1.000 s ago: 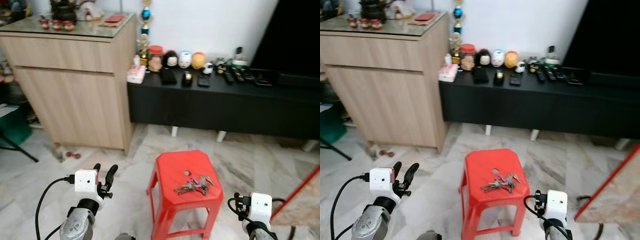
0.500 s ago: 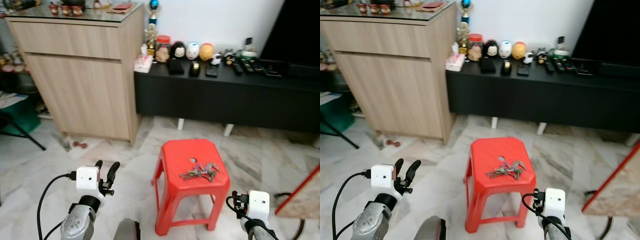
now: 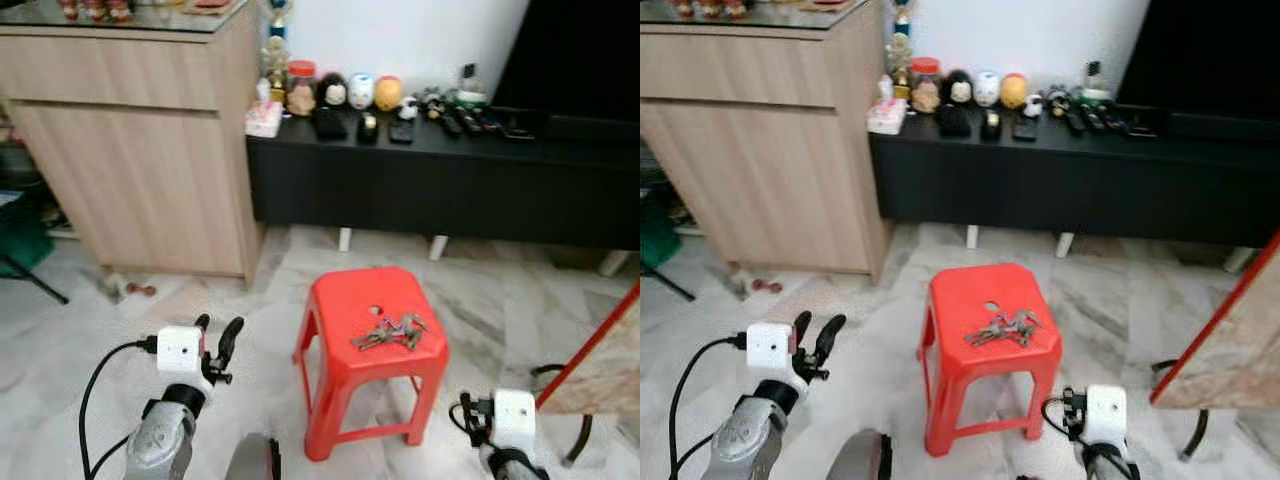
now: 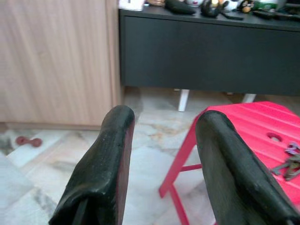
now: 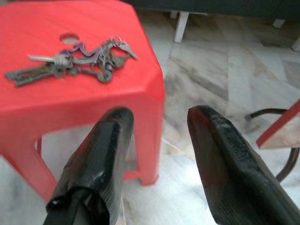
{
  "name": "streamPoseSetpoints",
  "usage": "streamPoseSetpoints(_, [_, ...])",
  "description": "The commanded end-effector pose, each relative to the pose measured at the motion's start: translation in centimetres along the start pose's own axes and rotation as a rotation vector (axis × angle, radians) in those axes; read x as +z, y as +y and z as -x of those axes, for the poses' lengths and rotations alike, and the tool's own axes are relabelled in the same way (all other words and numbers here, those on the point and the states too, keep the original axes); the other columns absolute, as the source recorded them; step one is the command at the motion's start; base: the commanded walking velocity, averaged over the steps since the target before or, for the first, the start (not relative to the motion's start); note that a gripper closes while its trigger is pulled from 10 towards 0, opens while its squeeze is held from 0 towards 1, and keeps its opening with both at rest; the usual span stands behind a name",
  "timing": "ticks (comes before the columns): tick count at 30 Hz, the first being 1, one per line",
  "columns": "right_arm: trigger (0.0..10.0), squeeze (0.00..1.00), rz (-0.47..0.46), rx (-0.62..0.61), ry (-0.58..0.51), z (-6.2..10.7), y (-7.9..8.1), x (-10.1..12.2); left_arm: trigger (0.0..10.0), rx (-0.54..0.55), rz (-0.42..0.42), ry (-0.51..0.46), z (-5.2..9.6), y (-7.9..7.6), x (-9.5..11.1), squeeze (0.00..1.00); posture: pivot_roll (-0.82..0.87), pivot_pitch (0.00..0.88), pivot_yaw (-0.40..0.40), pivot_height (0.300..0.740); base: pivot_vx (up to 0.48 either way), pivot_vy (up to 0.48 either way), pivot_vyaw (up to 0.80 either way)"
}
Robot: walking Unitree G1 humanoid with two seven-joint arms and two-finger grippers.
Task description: Hang keys on a hook
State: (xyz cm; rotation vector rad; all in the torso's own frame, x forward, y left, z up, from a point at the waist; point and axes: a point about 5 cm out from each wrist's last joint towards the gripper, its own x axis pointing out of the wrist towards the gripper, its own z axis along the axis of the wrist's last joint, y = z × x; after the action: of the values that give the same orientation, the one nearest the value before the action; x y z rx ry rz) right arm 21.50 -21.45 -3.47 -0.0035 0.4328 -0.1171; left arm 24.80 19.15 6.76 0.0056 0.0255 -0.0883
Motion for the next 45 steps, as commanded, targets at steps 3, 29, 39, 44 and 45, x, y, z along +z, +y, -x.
streamPoseSetpoints(3, [10.0, 0.0, -0.016, -0.014, 0.023, 0.2, -0.4, -0.5, 10.0, -0.018, -0.007, 0.006, -0.3, -0.3, 0.1, 0.0, 0.17, 0.0, -0.075, 0.627, 0.0, 0.0, 0.0])
streamPoseSetpoints(29, [10.0, 0.0, -0.047, 0.006, 0.025, -0.1, 0.2, -0.3, 10.0, -0.029, -0.014, 0.045, -0.2, -0.4, -0.6, 0.0, 0.16, 0.0, -0.068, 0.627, 0.229, 0.0, 0.15])
streamPoseSetpoints(39, [10.0, 0.0, -0.055, 0.024, 0.034, 0.0, 0.5, -0.5, 10.0, -0.04, -0.023, 0.046, -0.5, -0.3, -0.5, 0.0, 0.15, 0.0, -0.056, 0.627, 0.309, 0.0, 0.0])
streamPoseSetpoints(44, [10.0, 0.0, -0.02, 0.058, 0.029, 0.1, 0.8, -0.5, 10.0, -0.046, -0.027, 0.047, -0.6, -0.4, -0.5, 0.0, 0.15, 0.0, -0.051, 0.627, 0.309, 0.0, 0.0])
streamPoseSetpoints(45, [10.0, 0.0, -0.018, 0.059, 0.028, 0.1, 0.8, -0.5, 10.0, -0.046, -0.028, 0.047, -0.6, -0.4, -0.5, 0.0, 0.15, 0.0, -0.051, 0.627, 0.311, 0.0, 0.0])
